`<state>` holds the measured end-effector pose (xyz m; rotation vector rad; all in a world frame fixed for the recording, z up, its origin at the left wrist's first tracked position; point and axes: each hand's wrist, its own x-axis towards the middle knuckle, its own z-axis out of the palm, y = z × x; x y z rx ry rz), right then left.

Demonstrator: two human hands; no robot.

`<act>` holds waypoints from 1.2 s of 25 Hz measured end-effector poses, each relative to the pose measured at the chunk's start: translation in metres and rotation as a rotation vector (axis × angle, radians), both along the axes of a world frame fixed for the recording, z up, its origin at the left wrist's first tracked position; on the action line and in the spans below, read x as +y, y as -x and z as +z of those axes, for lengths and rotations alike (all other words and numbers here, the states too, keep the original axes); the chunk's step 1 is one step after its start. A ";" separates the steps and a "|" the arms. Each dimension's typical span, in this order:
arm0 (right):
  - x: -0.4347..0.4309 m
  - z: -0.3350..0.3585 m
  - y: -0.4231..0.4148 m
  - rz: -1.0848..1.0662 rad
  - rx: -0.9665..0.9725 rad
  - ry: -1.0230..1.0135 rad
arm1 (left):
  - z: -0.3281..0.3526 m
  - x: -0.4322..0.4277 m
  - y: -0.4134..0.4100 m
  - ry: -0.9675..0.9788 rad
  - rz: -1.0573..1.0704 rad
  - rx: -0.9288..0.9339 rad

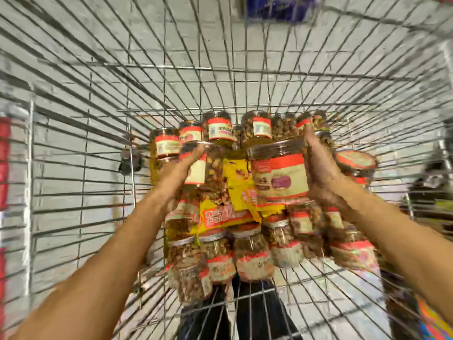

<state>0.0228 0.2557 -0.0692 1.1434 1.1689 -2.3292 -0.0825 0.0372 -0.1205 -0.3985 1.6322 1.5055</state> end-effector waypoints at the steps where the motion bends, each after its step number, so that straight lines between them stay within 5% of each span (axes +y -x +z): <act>1: 0.004 0.035 -0.013 -0.032 0.054 -0.013 | 0.031 0.002 -0.011 -0.110 -0.013 -0.083; 8: -0.026 0.187 -0.175 -0.573 0.496 0.266 | 0.219 0.049 -0.107 -0.654 -0.231 -0.214; 11: -0.045 0.209 -0.257 -0.893 0.530 0.099 | 0.258 0.080 -0.162 -0.713 -0.391 -0.317; 16: -0.060 0.224 -0.386 -1.381 0.556 0.031 | 0.293 0.138 -0.282 -0.613 -0.951 -0.197; 19: -0.072 0.230 -0.470 -1.493 0.520 -0.035 | 0.305 0.169 -0.370 -0.736 -0.973 -0.430; 30: -0.016 0.234 -0.670 -1.642 0.458 -0.219 | 0.285 0.234 -0.590 -0.732 -0.960 -0.381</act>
